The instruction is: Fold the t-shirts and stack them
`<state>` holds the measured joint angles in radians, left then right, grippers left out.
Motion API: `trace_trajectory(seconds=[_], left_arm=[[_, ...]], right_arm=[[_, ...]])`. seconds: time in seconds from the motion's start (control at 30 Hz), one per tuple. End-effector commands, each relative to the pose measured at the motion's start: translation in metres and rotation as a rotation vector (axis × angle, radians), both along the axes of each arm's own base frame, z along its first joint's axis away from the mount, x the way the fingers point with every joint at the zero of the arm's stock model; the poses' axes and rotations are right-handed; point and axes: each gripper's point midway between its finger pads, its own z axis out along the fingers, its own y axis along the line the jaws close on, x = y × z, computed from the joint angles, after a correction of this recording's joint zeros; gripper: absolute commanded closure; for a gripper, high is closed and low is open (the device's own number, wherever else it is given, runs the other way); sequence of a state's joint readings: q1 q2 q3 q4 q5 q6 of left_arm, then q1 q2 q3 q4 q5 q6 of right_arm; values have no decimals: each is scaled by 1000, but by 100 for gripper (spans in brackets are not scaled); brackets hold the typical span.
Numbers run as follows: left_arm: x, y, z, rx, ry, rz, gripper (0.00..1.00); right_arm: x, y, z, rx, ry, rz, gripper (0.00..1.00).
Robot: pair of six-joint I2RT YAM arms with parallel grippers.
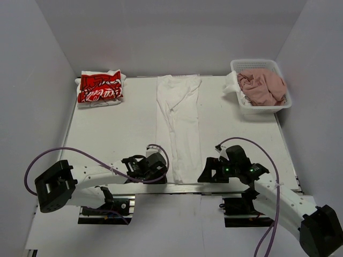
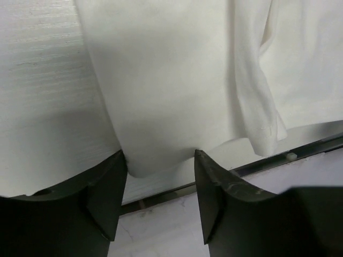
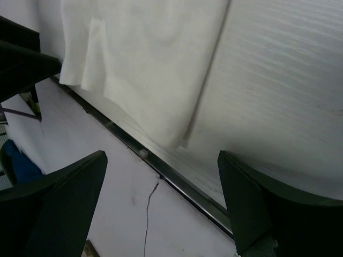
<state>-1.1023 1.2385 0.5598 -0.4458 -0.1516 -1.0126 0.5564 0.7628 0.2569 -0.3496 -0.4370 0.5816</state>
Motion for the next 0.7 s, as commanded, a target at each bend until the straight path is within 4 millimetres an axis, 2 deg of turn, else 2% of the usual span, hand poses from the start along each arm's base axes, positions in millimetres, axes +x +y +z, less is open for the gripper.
trace_trajectory(seconds=[0.0, 0.07, 0.1, 0.23, 0.3, 0.33, 0.37, 0.43, 0.47, 0.5, 0.63, 0.67], left_arm=[[-2, 5, -11, 29, 12, 2, 39], [-4, 10, -18, 48, 27, 11, 50], [-6, 10, -21, 57, 41, 7, 59], [-7, 11, -23, 65, 45, 7, 81], [-4, 6, -19, 49, 37, 7, 87], [-4, 6, -17, 51, 38, 7, 96], [-3, 7, -17, 55, 31, 11, 100], [1, 4, -14, 49, 19, 15, 100], [5, 1, -10, 42, 1, 22, 100], [5, 1, -8, 47, 3, 22, 100], [28, -6, 22, 31, -99, 68, 100], [32, -8, 29, 23, -117, 76, 100]], right_arm=[[-13, -5, -22, -68, 72, -2, 10], [-18, -4, -29, -92, 94, 8, 10], [-17, -3, -31, -96, 102, -3, 13], [-12, 3, -36, -108, 94, -16, 36], [-14, 3, -40, -134, 115, -8, 51], [-11, 3, -41, -145, 107, -16, 58], [-11, 4, -41, -152, 109, -9, 73], [-6, 5, -39, -162, 96, -17, 84], [-2, 7, -35, -161, 77, -16, 100], [3, 8, -31, -169, 53, -26, 100], [28, 12, -11, -185, -42, -54, 100], [44, 17, 4, -181, -97, -78, 100]])
